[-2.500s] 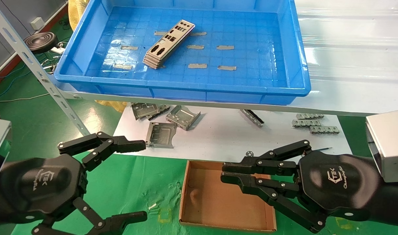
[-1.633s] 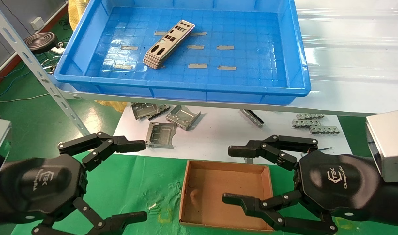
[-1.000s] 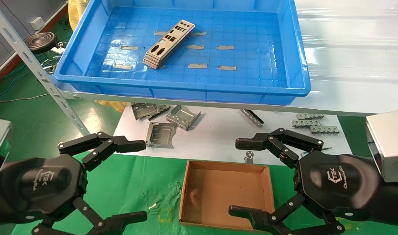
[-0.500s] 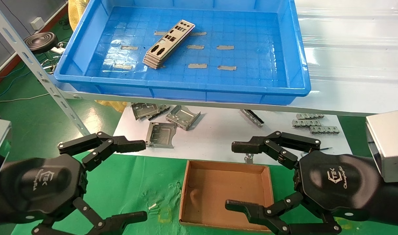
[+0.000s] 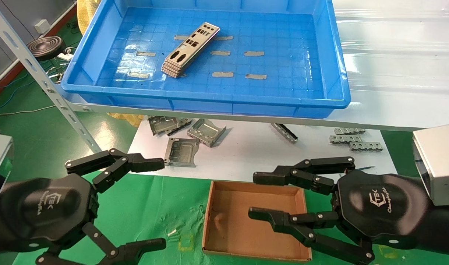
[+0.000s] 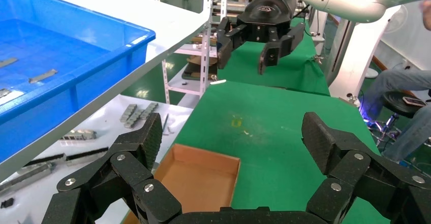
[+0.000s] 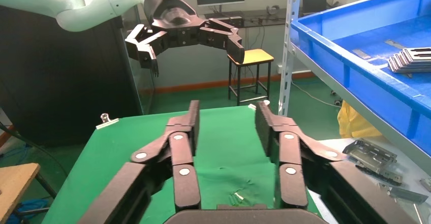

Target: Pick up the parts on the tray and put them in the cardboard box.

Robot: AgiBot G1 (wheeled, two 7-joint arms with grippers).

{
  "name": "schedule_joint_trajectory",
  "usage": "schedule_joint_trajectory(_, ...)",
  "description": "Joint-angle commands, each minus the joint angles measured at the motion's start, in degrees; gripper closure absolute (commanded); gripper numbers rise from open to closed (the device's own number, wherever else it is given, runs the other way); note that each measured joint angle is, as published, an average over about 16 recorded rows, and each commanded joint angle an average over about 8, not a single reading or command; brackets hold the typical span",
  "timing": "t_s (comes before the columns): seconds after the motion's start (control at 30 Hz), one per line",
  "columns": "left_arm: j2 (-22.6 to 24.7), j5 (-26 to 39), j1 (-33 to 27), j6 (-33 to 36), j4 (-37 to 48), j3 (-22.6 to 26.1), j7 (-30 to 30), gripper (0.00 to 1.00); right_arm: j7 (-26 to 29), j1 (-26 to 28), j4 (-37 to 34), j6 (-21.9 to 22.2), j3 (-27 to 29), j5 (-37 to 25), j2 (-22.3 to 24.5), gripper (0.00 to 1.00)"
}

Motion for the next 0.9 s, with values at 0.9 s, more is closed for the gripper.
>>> schedule_joint_trajectory(0.9,7.18,11.25,-16.41,-6.51,4.17,3.82,-2.56,0.00,-0.01,0.01,-0.01,-0.01,-0.01,0.00,0.00,1.00)
